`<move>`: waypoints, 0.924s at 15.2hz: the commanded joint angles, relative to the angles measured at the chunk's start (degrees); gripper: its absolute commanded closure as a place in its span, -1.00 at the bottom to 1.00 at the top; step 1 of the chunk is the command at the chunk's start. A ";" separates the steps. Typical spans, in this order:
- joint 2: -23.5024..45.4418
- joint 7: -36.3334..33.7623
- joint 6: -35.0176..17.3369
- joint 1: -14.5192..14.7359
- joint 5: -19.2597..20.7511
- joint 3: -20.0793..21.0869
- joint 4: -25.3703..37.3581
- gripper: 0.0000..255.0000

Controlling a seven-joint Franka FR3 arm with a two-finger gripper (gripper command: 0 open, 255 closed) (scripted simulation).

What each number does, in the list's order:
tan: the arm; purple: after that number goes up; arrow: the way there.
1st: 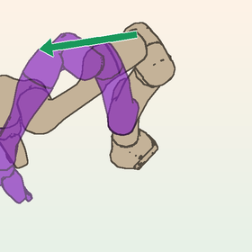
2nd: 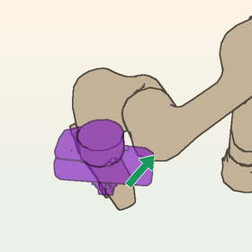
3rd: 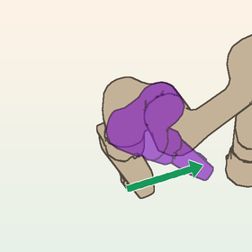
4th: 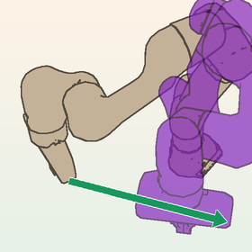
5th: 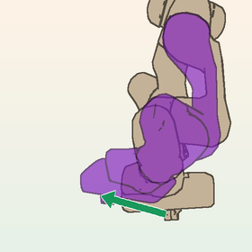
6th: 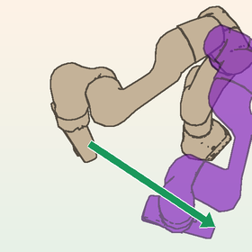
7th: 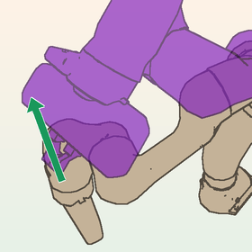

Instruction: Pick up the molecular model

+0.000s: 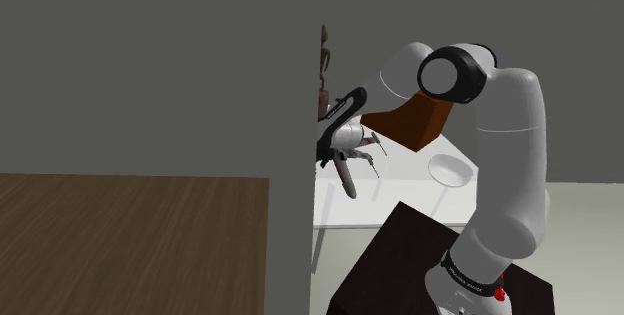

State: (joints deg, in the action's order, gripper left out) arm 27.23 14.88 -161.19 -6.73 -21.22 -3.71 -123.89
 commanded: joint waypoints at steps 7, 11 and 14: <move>0.99 0.44 -0.73 -0.34 -0.38 0.39 0.29 1.00; 1.03 0.43 -0.72 -0.34 -0.38 0.39 0.34 1.00; -0.43 -0.19 0.41 0.15 0.20 -0.22 -0.01 1.00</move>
State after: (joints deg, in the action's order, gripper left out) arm 27.38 15.01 -161.33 -6.84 -21.31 -3.65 -123.85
